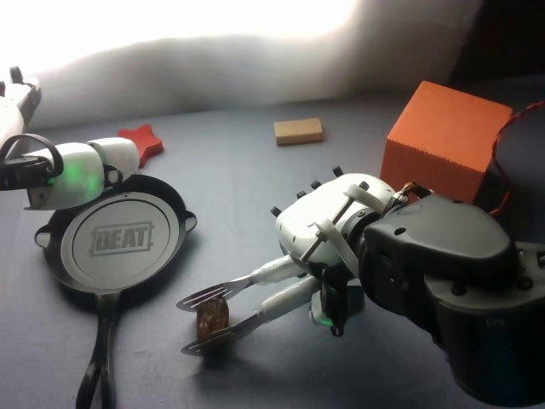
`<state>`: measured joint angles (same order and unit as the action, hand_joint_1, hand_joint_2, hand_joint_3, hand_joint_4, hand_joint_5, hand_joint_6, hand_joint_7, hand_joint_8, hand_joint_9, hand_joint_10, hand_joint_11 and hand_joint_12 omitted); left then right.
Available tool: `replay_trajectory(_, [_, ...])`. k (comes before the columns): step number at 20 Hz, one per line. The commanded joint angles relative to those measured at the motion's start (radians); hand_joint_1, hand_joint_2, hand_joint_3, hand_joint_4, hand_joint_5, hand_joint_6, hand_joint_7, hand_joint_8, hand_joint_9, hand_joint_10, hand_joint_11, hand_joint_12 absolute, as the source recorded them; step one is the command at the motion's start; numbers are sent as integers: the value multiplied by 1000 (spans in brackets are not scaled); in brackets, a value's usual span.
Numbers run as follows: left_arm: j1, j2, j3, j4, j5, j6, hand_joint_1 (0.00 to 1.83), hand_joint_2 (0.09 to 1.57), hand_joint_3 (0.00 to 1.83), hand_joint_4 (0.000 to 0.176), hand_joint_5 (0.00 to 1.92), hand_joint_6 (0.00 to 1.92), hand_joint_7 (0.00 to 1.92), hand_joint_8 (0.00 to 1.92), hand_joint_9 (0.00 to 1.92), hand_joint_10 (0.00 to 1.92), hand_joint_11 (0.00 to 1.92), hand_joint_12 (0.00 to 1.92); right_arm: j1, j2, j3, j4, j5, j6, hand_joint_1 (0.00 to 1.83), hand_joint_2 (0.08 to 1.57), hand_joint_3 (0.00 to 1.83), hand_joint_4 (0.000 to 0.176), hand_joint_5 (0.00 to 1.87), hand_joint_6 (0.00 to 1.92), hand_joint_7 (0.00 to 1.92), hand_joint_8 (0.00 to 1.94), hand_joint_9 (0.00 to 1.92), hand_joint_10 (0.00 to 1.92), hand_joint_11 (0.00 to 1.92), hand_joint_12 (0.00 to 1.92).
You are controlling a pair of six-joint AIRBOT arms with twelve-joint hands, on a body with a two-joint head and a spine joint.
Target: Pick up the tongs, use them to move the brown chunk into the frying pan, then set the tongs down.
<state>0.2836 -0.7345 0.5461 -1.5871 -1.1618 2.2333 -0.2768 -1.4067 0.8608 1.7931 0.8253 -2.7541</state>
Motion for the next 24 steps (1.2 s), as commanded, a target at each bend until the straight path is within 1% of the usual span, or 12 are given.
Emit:
replay_trajectory(1, [-5,13,-2,93,-47,0,0,1135,4,0,0,0,0,0,0,0,0,0,6,3,-2,-70,5,-2,1086,1226,9,0,746,1294,1016,97,703,746,386,1563])
replay_trajectory(4, [-5,16,-1,94,-47,0,0,1121,0,0,0,0,0,0,0,0,6,3,6,3,-2,-70,5,-7,1112,1201,0,0,809,1235,1114,148,819,782,531,1523])
replay_trajectory(5, [-4,16,-1,94,-47,1,0,1119,0,0,0,0,0,0,0,0,6,3,5,3,-2,-70,5,-7,1185,1157,0,0,867,1177,1011,815,874,801,558,1574])
replay_trajectory(6, [-2,16,-1,94,-47,1,0,1118,0,0,0,0,0,0,0,0,5,3,6,3,-2,-70,5,-7,1193,1158,1,6,856,1201,963,996,881,812,559,1591])
replay_trajectory(7, [-1,17,-1,94,-47,1,0,1117,0,0,0,0,0,0,0,0,13,6,6,3,-2,-70,5,-7,1203,1144,0,18,912,1140,959,1008,917,818,589,1606])
replay_trajectory(10, [-1,18,-1,94,-47,1,0,1124,0,0,0,0,0,0,0,0,9,6,6,4,-2,-70,5,-7,1237,1085,0,11,1032,983,1085,793,1053,721,681,1573])
replay_trajectory(12, [-3,18,-2,94,-47,0,0,1125,0,0,0,0,0,0,0,0,15,9,6,3,-2,-70,5,-7,1235,1091,1,5,997,1040,1090,791,1073,721,693,1573])
replay_trajectory(13, [-2,18,-3,94,-47,0,0,1124,0,0,0,0,0,0,0,0,4,5,6,3,-2,-70,5,-7,1353,1087,3,0,951,1045,1091,741,1000,1072,723,1587])
replay_trajectory(14, [-2,18,-4,94,-47,0,0,1124,0,0,0,0,0,0,0,0,1,4,5,4,-2,-70,5,-7,1377,1087,3,0,940,1048,1091,732,984,1144,729,1590])
replay_trajectory(20, [3,19,-3,93,-47,-4,0,1128,1,0,0,0,0,0,0,0,0,0,2,6,-3,-70,5,-8,1382,1098,2,0,884,1003,1088,799,969,1238,776,1651])
replay_trajectory(21, [3,20,-3,93,-47,-4,0,1121,0,0,0,0,0,0,0,0,5,2,1,6,-3,-70,5,-8,1382,1106,1,0,833,1055,1071,791,997,1228,847,1561])
replay_trajectory(24, [5,20,-4,94,-47,-4,0,1119,0,0,0,0,0,0,0,0,8,4,1,6,-3,-70,5,-8,1382,1108,1,0,820,1069,1066,790,1004,1227,868,1532])
